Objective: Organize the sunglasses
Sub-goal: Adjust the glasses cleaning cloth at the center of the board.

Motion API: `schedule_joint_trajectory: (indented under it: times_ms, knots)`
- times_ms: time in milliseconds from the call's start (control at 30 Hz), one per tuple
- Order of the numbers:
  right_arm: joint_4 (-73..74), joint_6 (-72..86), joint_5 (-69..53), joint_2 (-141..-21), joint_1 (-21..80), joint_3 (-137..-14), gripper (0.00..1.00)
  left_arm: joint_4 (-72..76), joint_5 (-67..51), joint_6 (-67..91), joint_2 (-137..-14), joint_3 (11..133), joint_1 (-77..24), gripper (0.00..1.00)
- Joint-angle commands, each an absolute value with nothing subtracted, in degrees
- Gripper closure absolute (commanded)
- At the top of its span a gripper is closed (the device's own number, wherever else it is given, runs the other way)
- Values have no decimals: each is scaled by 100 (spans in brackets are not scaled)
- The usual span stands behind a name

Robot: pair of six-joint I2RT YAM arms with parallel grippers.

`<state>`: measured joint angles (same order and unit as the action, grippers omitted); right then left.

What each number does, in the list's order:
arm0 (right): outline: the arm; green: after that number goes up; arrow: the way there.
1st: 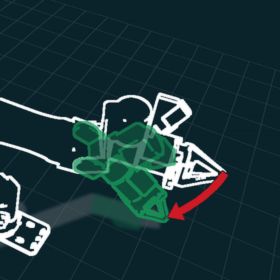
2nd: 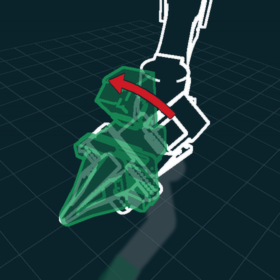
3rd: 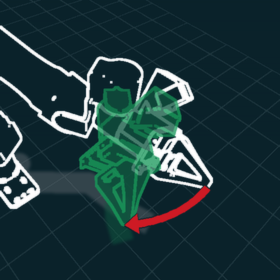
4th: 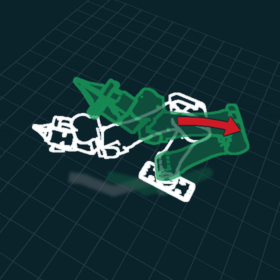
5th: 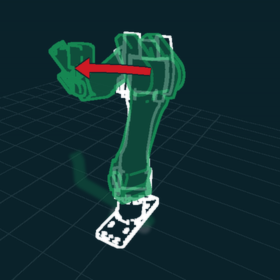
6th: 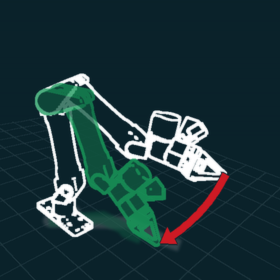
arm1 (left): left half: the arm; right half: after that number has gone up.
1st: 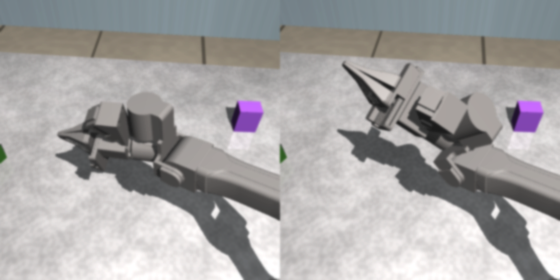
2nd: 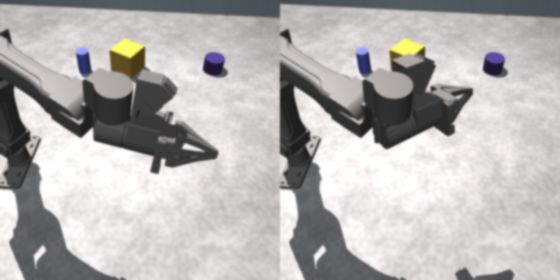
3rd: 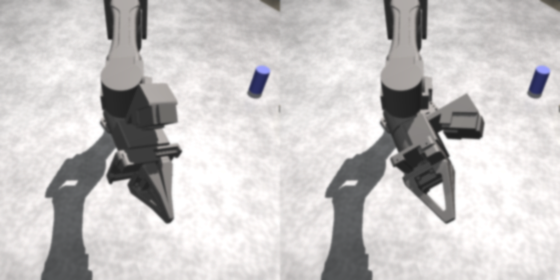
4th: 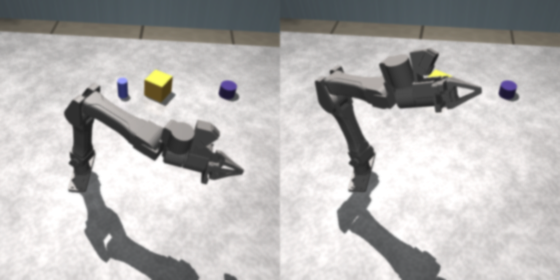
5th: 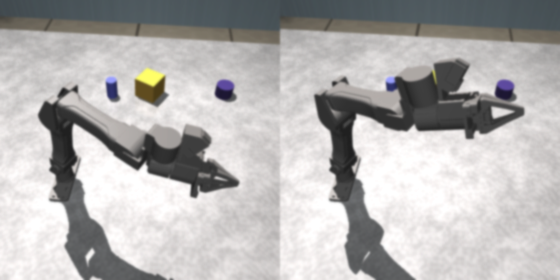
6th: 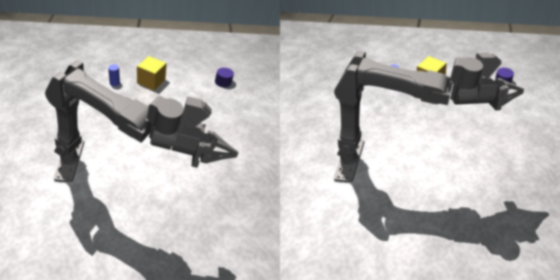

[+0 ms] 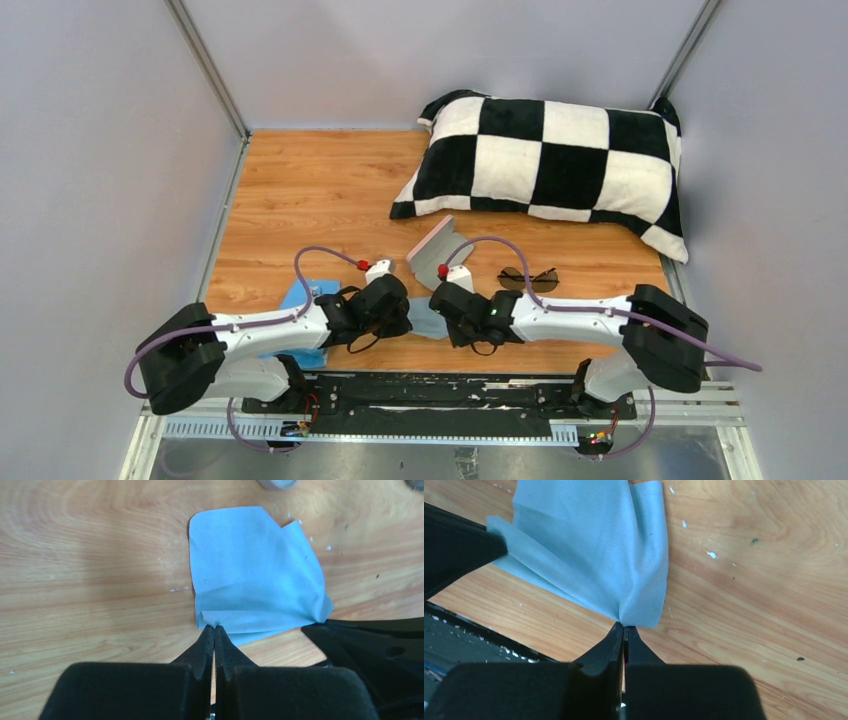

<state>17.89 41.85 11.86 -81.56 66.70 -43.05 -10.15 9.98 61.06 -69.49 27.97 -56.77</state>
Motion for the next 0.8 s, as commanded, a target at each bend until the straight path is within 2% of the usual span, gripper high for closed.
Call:
schedule_joint_trajectory:
  times_ms: [0,200,467,500,667,767]
  knots:
    - [2416,3921,1166,-7872,6750,-4062,100,-1265,792,5770,-7181,3056,-6052,100]
    - [2611,3706,833,-7673,6750,-4024,100,-1410,820,5889,-7535,3300,-6340,100]
    - [2868,3672,719,-7286,6750,-3742,100,-1681,1105,5933,-7161,3319,-6341,100]
    - [2895,3696,786,-7237,6746,-3736,98,-1747,1162,5928,-7129,3354,-6340,100]
    - [3043,3795,1247,-6917,6698,-3776,70,-2125,1425,5895,-6936,3544,-6337,100]
    - [2998,3823,1312,-6723,6462,-3742,68,-2301,1718,5869,-6745,3587,-6340,100]
